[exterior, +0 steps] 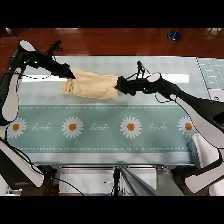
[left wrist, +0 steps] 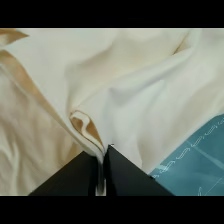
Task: Fold the shirts.
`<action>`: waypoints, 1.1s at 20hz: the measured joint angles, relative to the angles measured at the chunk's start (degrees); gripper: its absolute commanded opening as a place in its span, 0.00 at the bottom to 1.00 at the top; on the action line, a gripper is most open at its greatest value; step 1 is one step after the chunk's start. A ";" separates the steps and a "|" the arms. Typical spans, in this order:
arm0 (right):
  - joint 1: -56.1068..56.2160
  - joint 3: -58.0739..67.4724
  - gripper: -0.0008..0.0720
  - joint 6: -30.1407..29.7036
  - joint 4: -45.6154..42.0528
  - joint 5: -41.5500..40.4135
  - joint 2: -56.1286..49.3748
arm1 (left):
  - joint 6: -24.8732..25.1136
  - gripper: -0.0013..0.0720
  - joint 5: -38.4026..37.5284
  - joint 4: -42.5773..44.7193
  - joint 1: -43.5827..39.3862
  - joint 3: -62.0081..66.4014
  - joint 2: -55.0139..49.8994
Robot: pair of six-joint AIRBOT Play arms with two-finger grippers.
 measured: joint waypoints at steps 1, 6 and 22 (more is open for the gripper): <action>-0.31 0.98 0.03 -0.04 -0.07 1.05 1.07 | 0.00 0.87 0.37 -0.02 0.66 0.00 0.00; -3.17 8.28 0.03 8.55 -10.45 10.71 8.57 | -2.49 0.88 0.87 3.13 4.72 0.00 -0.07; -36.65 22.12 0.03 26.14 -36.06 58.60 31.95 | -15.63 0.65 -6.60 -1.88 -1.11 0.00 3.37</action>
